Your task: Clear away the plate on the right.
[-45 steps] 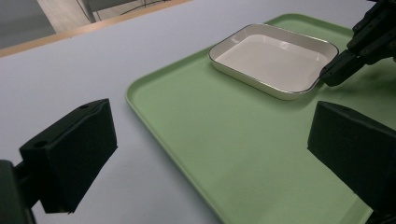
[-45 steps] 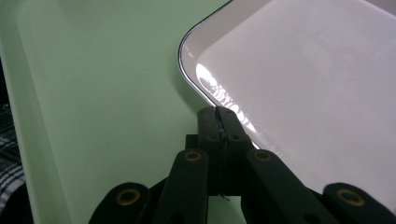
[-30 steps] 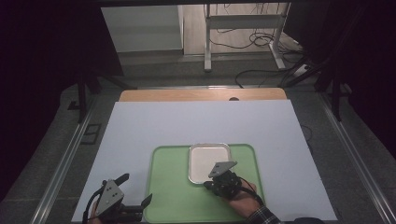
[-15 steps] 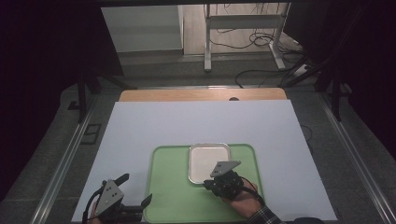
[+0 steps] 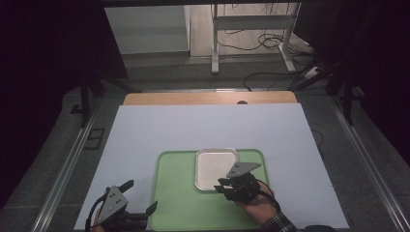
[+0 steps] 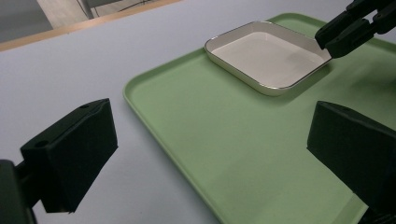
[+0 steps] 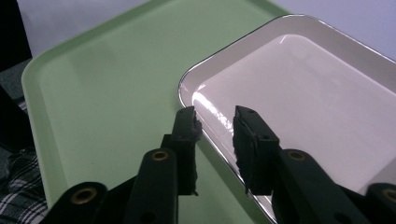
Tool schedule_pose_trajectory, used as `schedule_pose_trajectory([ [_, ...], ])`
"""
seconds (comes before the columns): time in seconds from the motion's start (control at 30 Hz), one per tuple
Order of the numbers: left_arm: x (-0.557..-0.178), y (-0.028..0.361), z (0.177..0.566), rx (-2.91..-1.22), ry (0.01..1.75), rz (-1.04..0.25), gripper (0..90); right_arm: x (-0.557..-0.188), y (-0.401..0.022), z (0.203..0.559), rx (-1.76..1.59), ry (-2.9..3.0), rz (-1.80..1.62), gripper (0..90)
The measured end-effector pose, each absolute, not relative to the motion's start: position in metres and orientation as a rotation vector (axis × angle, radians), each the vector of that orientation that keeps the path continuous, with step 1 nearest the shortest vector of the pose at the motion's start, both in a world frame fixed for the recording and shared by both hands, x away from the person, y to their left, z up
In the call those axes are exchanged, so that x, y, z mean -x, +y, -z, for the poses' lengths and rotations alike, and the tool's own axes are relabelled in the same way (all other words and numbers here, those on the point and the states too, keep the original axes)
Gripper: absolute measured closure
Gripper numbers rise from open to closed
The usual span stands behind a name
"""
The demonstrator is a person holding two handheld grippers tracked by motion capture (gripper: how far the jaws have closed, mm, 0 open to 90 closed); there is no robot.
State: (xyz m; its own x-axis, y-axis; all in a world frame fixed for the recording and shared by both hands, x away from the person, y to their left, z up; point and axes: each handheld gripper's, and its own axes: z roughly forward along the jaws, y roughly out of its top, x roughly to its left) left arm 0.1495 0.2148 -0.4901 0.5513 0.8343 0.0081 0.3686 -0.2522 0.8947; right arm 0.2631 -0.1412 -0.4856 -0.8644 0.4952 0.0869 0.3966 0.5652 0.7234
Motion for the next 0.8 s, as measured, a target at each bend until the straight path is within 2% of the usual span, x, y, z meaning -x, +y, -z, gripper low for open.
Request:
schedule_pose_trajectory([
  [0.27, -0.149, 0.215, 0.490, -1.845, 0.984, -0.623, 1.4, -0.263, -0.145, 0.482, -0.775, 2.646, -1.185, 57.6],
  [0.8, -0.149, 0.215, 0.490, -1.846, 0.981, -0.631, 1.3, -0.263, -0.158, 0.475, -0.769, 2.595, -1.194, 31.8],
])
